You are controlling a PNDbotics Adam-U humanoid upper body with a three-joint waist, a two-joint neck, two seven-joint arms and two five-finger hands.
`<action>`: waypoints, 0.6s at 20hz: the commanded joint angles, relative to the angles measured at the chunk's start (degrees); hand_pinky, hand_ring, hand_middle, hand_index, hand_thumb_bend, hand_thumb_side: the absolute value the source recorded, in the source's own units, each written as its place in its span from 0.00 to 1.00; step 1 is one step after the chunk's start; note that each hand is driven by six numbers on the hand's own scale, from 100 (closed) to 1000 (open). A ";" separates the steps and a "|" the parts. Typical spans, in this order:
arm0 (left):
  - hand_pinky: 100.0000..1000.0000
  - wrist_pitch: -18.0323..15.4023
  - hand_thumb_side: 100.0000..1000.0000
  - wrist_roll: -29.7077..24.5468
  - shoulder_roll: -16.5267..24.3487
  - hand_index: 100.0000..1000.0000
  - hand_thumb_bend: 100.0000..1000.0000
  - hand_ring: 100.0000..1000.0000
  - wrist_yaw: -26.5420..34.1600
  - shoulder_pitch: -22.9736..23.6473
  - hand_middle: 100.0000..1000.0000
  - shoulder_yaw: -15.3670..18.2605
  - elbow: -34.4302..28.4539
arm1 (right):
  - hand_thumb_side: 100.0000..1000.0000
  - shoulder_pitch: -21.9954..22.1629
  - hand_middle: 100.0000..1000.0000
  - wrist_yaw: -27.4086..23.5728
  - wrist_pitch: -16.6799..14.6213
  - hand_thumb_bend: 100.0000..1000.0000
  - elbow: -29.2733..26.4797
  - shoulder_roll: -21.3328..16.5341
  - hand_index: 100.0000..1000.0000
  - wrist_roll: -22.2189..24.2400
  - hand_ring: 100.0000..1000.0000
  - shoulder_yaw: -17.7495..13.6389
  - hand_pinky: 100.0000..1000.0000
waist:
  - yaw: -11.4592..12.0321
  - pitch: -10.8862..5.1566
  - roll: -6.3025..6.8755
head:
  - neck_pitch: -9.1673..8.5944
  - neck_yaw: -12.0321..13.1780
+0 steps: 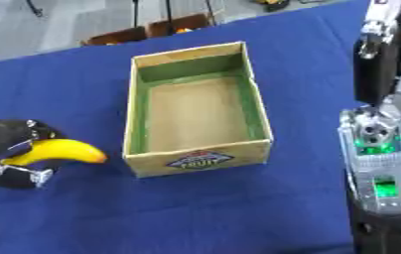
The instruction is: Pick up objects on the table and place them in the box.
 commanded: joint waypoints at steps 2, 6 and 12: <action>0.22 0.73 0.28 0.12 1.97 0.66 0.00 0.41 0.50 -0.44 0.53 1.58 -1.77 | 0.89 -0.96 0.56 -0.26 0.04 0.00 -0.83 -0.72 0.87 -0.23 0.83 -0.18 0.74 | 0.15 -1.07 -0.52 | -0.17 -0.25; 0.21 1.55 0.28 0.25 2.25 0.66 0.00 0.40 1.11 -0.78 0.52 3.02 -3.18 | 0.89 -0.86 0.56 -0.22 0.10 0.00 -0.83 -0.75 0.87 -0.31 0.83 -0.23 0.74 | 0.31 -1.18 -0.54 | -0.07 -0.51; 0.19 3.12 0.28 0.38 3.93 0.66 0.00 0.40 2.37 -1.34 0.52 5.85 -6.10 | 0.88 -0.67 0.56 -0.19 0.13 0.00 -0.83 -0.84 0.87 -0.43 0.83 -0.22 0.74 | 0.49 -1.39 -0.40 | -0.01 -0.75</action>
